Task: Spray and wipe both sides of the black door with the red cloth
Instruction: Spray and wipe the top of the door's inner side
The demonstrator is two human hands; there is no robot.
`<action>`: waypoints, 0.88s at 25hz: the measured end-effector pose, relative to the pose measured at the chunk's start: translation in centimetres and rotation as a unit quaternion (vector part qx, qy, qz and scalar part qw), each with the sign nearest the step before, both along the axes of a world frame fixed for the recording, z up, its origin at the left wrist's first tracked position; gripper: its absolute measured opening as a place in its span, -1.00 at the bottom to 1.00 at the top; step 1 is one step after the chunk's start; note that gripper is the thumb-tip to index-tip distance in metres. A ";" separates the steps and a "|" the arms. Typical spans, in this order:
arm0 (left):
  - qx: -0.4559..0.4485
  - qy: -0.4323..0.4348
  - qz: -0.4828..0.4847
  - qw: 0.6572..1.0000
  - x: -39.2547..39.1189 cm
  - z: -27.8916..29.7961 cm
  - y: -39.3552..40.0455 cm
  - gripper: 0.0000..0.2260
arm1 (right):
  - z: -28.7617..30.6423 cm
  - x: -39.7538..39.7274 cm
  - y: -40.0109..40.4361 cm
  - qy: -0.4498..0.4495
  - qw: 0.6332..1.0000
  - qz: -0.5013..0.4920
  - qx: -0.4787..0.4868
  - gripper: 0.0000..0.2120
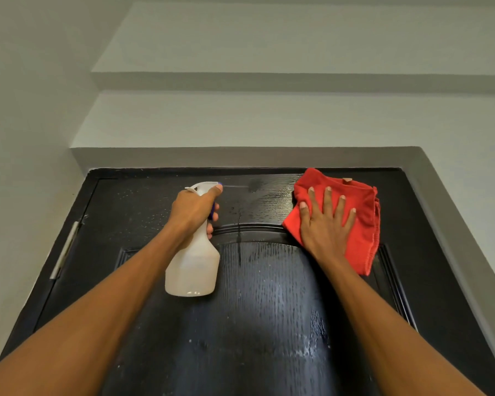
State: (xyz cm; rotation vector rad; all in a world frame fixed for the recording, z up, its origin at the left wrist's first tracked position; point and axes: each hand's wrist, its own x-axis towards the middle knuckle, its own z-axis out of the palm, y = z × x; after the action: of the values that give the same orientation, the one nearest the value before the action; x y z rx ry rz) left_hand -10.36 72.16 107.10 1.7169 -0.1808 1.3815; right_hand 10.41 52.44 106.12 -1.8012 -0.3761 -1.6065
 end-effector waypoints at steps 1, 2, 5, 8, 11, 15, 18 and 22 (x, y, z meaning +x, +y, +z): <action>-0.001 -0.004 0.004 1.000 -0.2 0.1 0.2 -0.60 | 0.4 -0.2 0.4 0.005 1.000 0.004 0.007 -0.44; -0.005 -0.008 0.008 1.000 -0.4 0.1 0.6 -0.61 | 0.8 -0.4 1.0 0.011 1.000 0.008 0.010 -0.44; -0.001 -0.003 0.018 1.000 -1.7 -0.4 2.4 -0.67 | 2.9 -1.9 3.4 0.009 1.000 0.004 -0.020 -0.44; 0.000 0.005 0.030 1.000 -2.7 -1.5 4.4 -0.65 | 6.0 -4.2 7.0 -0.019 0.993 -0.004 -0.119 -0.45; -0.012 -0.005 0.048 0.999 -3.4 -2.6 6.0 -0.65 | 6.6 -7.1 12.9 -0.080 0.958 -0.024 -0.275 -0.45; -0.018 -0.028 0.048 0.998 -4.3 -3.9 7.0 -0.64 | 1.1 -8.2 19.4 -0.173 0.858 0.032 -0.482 -0.49; -0.018 -0.012 0.042 0.999 -3.9 -4.7 6.7 -0.63 | 0.9 -6.6 15.7 -0.188 0.861 0.094 -0.463 -0.49; -0.018 0.026 0.042 0.999 -3.8 -5.4 6.8 -0.66 | 1.4 -3.1 7.6 -0.163 0.959 -0.042 -0.230 -0.45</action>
State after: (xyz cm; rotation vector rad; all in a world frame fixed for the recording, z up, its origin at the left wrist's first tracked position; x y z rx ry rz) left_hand -14.16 78.92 101.66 1.7445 -0.0542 1.3921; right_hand 7.29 60.08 107.54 -1.8952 -0.8997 -2.0050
